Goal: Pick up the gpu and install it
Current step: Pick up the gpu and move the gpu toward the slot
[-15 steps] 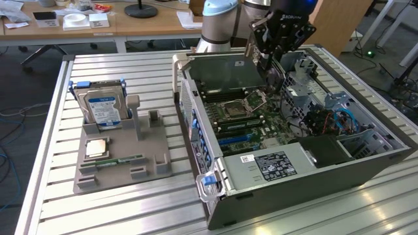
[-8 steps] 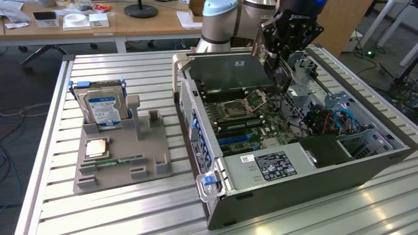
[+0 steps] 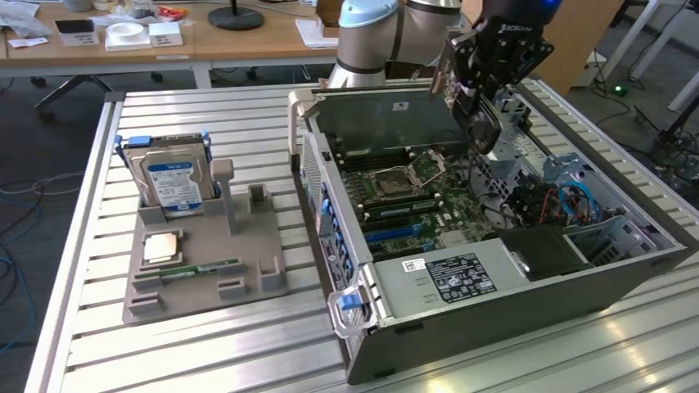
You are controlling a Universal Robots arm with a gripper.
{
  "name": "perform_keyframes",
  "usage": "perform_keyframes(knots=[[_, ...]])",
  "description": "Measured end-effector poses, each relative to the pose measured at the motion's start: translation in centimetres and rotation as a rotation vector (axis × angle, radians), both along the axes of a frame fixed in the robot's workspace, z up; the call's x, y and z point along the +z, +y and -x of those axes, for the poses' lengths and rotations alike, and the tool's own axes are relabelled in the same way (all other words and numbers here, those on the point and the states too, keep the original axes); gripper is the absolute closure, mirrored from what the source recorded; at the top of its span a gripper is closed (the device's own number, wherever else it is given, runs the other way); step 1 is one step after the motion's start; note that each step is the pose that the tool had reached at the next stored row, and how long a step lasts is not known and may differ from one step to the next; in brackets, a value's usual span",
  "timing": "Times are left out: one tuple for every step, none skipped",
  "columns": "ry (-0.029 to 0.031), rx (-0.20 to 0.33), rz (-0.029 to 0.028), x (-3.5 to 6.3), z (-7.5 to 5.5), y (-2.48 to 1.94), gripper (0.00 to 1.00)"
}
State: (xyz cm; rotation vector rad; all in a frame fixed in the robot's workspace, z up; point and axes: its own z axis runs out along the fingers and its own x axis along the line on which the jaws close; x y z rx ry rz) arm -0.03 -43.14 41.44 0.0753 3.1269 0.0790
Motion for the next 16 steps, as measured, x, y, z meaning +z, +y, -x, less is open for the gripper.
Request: perform_keyframes(knots=[[0.0001, 0.000, 0.0000, 0.00, -0.2, 0.00, 0.73], [0.0002, 0.000, -0.0001, 0.00, -0.4, 0.01, 0.73], [0.0003, 0.000, 0.0000, 0.00, -0.6, 0.01, 0.73], [0.0004, 0.000, -0.0001, 0.00, -0.8, 0.02, 0.73], [0.0005, 0.000, 0.0000, 0.00, -1.0, 0.02, 0.73], [0.0006, 0.000, 0.0000, 0.00, -1.2, 0.03, 0.73], [0.0007, 0.000, 0.0000, 0.00, -1.4, 0.03, 0.73], [0.0008, 0.000, 0.0001, 0.00, -1.6, 0.04, 0.73], [0.0009, 0.000, 0.0000, 0.00, -1.8, 0.04, 0.73], [0.0009, 0.000, -0.0001, -0.01, -2.1, 0.05, 0.73], [0.0010, 0.000, -0.0002, -0.02, -2.3, 0.04, 0.73], [0.0011, 0.000, -0.0001, -0.02, -2.4, 0.05, 0.73], [0.0011, 0.000, 0.0000, -0.01, -2.5, 0.05, 0.73], [0.0011, 0.000, 0.0001, -0.01, -2.5, 0.04, 0.73], [0.0012, 0.000, 0.0000, -0.01, -2.5, 0.04, 0.73], [0.0012, 0.000, 0.0000, -0.01, -2.5, 0.04, 0.73]])
